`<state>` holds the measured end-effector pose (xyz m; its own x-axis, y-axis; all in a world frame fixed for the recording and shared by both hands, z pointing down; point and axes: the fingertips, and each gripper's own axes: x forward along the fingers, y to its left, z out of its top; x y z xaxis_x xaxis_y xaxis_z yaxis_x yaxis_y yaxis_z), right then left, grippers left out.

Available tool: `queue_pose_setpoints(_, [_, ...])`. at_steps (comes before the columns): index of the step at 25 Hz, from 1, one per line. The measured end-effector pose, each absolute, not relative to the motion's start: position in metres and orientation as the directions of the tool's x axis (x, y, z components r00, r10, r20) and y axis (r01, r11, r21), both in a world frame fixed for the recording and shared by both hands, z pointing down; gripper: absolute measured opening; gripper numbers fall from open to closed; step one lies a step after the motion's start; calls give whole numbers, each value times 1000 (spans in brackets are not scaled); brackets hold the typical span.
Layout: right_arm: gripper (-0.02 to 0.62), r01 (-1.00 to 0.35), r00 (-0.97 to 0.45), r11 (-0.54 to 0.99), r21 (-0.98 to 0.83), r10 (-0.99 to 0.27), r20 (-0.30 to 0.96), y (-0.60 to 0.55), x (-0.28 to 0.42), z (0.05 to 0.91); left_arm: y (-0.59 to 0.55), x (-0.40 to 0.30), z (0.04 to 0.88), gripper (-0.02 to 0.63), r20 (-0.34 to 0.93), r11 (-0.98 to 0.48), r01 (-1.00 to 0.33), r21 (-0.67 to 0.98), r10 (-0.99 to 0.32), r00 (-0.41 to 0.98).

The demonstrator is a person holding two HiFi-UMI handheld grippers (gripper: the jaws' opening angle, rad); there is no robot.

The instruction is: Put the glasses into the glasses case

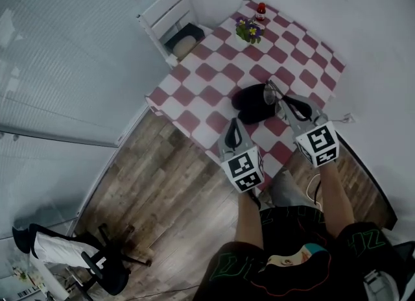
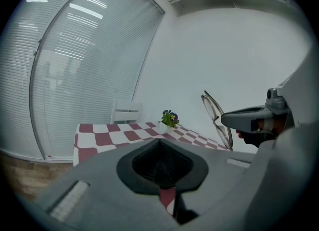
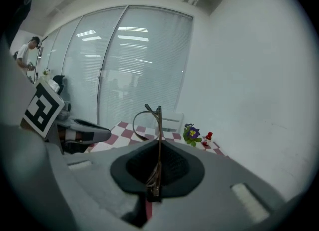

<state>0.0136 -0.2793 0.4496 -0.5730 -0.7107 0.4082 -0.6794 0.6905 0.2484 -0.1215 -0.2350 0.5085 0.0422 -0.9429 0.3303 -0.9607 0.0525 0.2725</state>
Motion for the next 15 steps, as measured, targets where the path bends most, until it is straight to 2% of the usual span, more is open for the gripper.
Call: queue_pose_setpoints(15, [18, -426, -588, 815, 392, -579, 565, -307, -20, 501, -247, -141, 546, 9, 401, 145, -948, 283, -916, -20])
